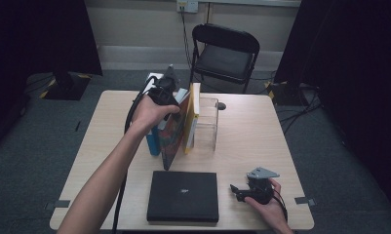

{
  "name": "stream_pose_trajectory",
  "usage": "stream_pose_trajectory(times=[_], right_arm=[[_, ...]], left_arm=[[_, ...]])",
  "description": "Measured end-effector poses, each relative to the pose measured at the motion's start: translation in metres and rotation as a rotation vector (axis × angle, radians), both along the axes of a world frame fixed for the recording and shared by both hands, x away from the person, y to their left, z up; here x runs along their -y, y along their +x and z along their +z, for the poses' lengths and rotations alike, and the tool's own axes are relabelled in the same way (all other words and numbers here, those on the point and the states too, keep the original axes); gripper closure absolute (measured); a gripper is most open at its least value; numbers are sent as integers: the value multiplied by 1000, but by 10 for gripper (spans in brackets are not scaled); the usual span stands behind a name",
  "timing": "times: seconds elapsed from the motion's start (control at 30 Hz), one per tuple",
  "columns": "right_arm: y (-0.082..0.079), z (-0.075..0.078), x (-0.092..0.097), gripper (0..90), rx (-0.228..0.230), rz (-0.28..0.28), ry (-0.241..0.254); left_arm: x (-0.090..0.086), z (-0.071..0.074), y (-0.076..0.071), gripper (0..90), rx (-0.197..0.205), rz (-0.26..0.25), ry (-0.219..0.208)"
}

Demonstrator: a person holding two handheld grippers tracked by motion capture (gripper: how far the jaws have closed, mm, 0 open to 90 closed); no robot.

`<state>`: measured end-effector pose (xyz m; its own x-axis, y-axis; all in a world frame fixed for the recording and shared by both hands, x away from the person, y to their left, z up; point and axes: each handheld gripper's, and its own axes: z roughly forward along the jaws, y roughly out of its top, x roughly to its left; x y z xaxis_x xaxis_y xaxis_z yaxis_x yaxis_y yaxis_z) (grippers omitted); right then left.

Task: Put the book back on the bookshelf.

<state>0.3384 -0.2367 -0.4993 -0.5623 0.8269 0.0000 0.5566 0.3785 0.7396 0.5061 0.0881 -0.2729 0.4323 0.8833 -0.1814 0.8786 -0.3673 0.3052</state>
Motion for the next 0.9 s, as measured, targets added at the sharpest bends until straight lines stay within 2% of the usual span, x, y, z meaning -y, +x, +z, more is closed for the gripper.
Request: stream_pose_trajectory(times=[0.1, 0.13, 0.2, 0.4, 0.47, 0.5, 0.53, 0.6, 0.7, 0.9], right_arm=[[0, 0, 0, 186, 0, -1, 2], [0, 0, 0, 186, 0, -1, 3], [0, 0, 0, 186, -1, 0, 3], [0, 0, 0, 186, 0, 3, 2], [0, 0, 0, 186, 0, 2, 2], [0, 0, 0, 186, 0, 1, 2], [0, 0, 0, 186, 0, 1, 1], [0, 0, 0, 186, -1, 0, 3], [0, 0, 0, 186, -1, 0, 4], [0, 0, 0, 186, 0, 1, 6]], left_arm=[[4, -2, 7, 669, -17, 31, 57], [4, -2, 9, 678, -20, 46, 63], [4, -2, 10, 685, -28, 43, 73], [4, -4, 7, 689, -2, 49, 63], [5, -3, 7, 700, 6, 50, 80], [7, -2, 6, 727, 29, 57, 111], [6, -2, 6, 737, 40, 55, 119], [6, -3, 7, 740, 35, 80, 96], [5, -2, 9, 741, 33, 98, 87], [6, 1, 16, 741, 70, 131, 67]])
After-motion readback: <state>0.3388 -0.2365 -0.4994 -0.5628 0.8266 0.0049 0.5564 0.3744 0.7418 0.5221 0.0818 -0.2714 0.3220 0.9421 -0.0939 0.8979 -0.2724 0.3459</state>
